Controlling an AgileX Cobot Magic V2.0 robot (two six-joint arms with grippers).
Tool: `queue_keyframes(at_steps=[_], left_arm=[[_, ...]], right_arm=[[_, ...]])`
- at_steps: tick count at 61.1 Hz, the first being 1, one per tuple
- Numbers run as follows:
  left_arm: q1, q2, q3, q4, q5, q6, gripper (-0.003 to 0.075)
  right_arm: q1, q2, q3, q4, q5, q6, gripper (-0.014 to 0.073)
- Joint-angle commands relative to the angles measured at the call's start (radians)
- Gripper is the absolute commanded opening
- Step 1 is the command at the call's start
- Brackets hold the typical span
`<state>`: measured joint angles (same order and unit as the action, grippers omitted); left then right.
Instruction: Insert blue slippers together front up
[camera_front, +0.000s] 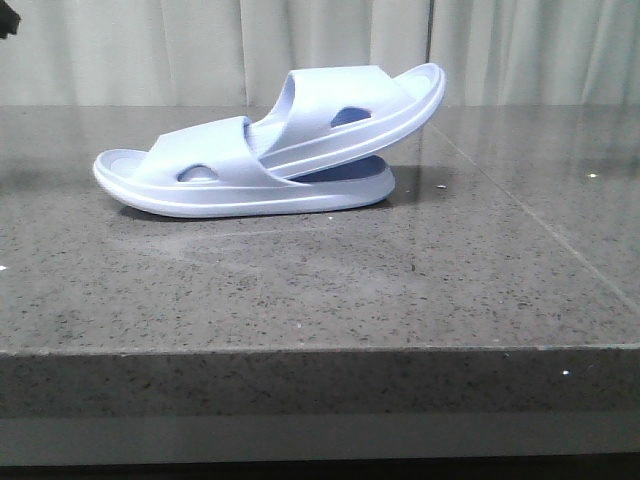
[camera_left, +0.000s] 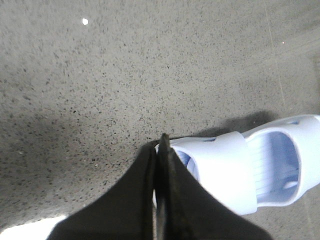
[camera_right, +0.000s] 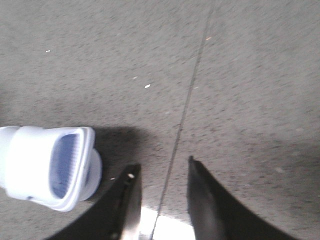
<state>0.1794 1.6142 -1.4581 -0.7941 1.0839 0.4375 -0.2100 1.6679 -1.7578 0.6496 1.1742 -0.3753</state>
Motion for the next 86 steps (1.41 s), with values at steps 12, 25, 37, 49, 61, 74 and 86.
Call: queue_keyframes(at_steps=[12, 25, 37, 49, 61, 74, 86], left_arm=[[-0.041, -0.188, -0.033, 0.179, -0.156, -0.028, -0.0020], [-0.206, -0.320, -0.015, 0.479, -0.305, -0.150, -0.0020], [-0.308, -0.489, 0.174, 0.547, -0.572, -0.153, -0.0020], [-0.322, -0.701, 0.488, 0.547, -0.898, -0.153, -0.0019], [-0.322, -0.893, 0.782, 0.543, -1.065, -0.153, -0.0019], [-0.322, -1.092, 0.987, 0.470, -1.084, -0.153, -0.0019], [-0.322, -1.237, 1.094, 0.451, -1.084, -0.153, -0.0019]], right_arm=[[0.089, -0.171, -0.025, -0.140, -0.181, -0.061, -0.0054], [0.171, -0.331, 0.096, -0.275, -0.351, -0.070, -0.0060], [0.207, -0.547, 0.384, -0.281, -0.623, -0.138, -0.0060], [0.208, -0.765, 0.726, -0.281, -0.956, -0.162, -0.0060], [0.208, -0.946, 0.997, -0.281, -1.091, -0.162, -0.0060], [0.208, -1.127, 1.215, -0.281, -1.115, -0.162, -0.0060], [0.208, -1.265, 1.322, -0.281, -1.116, -0.162, -0.0060]])
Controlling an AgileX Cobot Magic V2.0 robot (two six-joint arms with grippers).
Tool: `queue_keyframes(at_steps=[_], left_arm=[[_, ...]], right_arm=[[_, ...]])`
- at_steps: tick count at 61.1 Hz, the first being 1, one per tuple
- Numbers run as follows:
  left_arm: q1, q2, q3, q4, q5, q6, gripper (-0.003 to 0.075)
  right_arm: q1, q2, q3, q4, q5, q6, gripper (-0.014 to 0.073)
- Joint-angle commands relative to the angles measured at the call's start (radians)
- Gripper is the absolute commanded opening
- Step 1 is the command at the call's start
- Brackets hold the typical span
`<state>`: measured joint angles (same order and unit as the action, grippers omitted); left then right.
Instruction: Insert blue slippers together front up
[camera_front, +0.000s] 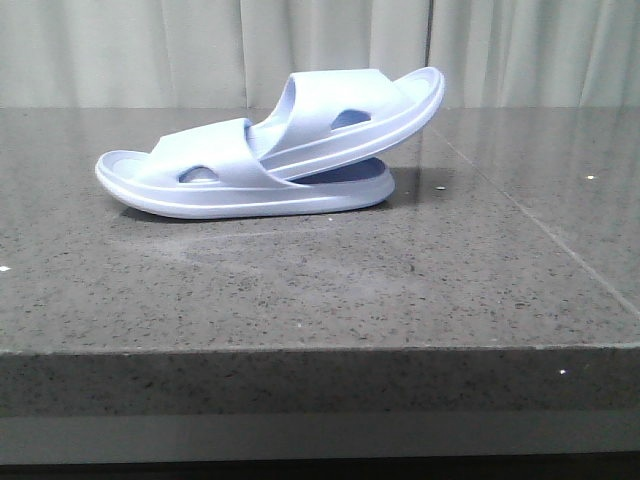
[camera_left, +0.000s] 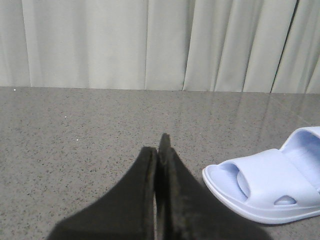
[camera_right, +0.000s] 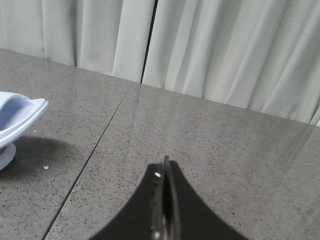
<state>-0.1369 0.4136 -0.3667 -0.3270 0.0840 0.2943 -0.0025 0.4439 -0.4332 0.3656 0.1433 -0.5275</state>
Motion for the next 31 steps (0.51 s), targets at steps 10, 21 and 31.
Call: queue_keyframes(at_steps=[10, 21, 31], left_arm=[[-0.005, -0.085, 0.014, -0.014, -0.084, -0.010, -0.0019], [-0.005, -0.085, 0.014, -0.014, -0.084, -0.010, -0.0019], [-0.005, -0.085, 0.014, -0.014, -0.084, -0.010, -0.0019]], right_arm=[[0.000, -0.090, 0.010, 0.003, -0.086, -0.009, -0.0060], [0.000, -0.090, 0.010, 0.006, -0.081, -0.006, -0.0060], [0.000, -0.090, 0.010, 0.006, -0.081, -0.006, -0.0060]])
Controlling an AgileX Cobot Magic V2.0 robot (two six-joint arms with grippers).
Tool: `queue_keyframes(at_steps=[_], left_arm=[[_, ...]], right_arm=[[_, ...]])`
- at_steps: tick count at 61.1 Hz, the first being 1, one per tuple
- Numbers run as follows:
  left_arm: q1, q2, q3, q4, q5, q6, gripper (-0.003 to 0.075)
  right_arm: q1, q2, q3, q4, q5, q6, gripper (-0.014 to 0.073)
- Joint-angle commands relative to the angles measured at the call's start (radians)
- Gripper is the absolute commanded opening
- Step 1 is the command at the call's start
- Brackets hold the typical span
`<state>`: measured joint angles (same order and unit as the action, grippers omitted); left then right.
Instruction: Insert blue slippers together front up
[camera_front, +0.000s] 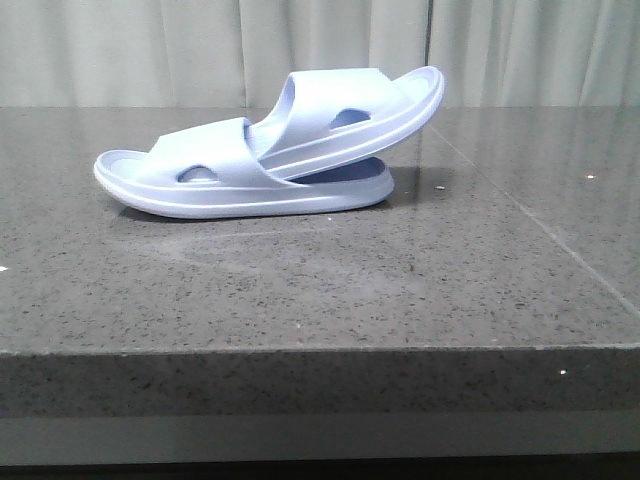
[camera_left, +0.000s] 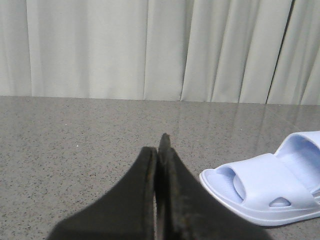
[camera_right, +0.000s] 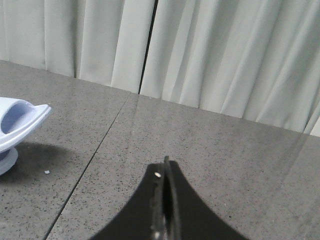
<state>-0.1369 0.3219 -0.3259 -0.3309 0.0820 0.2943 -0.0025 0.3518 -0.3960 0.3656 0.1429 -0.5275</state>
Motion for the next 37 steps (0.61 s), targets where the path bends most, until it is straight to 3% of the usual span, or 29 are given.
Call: queue_keyframes(at_steps=[1, 31, 37], left_arm=[[-0.005, 0.007, -0.027, -0.011, -0.082, -0.010, -0.0019], [-0.005, 0.007, -0.027, -0.011, -0.088, -0.010, -0.0019], [-0.008, 0.005, -0.016, 0.080, -0.074, -0.023, -0.0019]], right_arm=[[0.000, 0.002, -0.027, 0.006, -0.080, -0.006, -0.0060], [0.000, 0.002, -0.027, 0.006, -0.080, -0.006, -0.0060], [0.000, 0.002, -0.027, 0.006, -0.080, -0.006, -0.0060]])
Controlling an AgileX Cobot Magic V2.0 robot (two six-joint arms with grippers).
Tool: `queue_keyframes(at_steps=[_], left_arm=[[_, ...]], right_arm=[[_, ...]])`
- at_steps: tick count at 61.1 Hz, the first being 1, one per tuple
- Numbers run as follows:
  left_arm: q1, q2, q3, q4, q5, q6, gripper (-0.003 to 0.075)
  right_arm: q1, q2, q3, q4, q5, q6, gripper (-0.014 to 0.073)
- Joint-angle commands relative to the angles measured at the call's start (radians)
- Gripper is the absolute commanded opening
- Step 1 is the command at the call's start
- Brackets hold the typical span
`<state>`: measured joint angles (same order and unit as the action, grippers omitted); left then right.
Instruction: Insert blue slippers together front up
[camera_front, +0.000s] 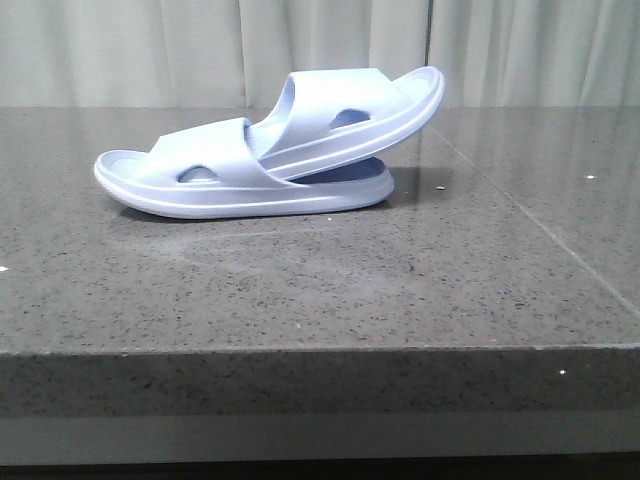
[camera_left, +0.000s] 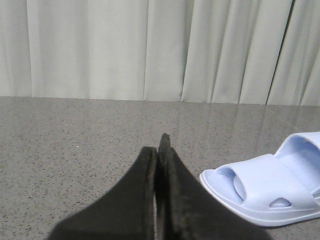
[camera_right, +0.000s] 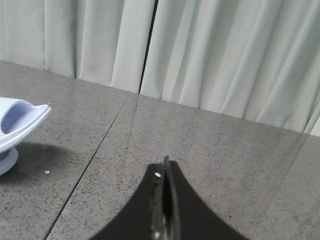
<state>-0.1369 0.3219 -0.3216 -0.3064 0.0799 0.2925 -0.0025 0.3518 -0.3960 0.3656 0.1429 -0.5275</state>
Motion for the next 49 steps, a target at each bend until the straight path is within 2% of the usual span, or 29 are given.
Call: queue_keyframes(at_steps=[1, 7, 11, 17, 36, 49], left_arm=[[-0.008, 0.003, -0.019, 0.101, -0.060, -0.054, -0.0019], [-0.008, -0.021, -0.016, 0.291, 0.032, -0.282, -0.0019], [-0.008, -0.046, -0.011, 0.343, 0.103, -0.347, -0.0019], [-0.008, -0.117, 0.022, 0.343, 0.160, -0.347, -0.0019], [0.009, -0.351, 0.234, 0.326, 0.161, -0.347, -0.0019], [0.015, -0.352, 0.337, 0.321, 0.118, -0.347, -0.0019]], right_arm=[[0.000, 0.002, -0.027, 0.006, -0.080, -0.006, -0.0060], [0.000, 0.002, -0.027, 0.006, -0.080, -0.006, -0.0060], [0.000, 0.002, -0.027, 0.006, -0.080, -0.006, -0.0060], [0.000, 0.002, -0.027, 0.006, -0.080, -0.006, -0.0060], [0.000, 0.002, -0.027, 0.006, -0.080, -0.006, -0.0060], [0.000, 0.002, -0.027, 0.006, -0.080, -0.006, -0.0060]])
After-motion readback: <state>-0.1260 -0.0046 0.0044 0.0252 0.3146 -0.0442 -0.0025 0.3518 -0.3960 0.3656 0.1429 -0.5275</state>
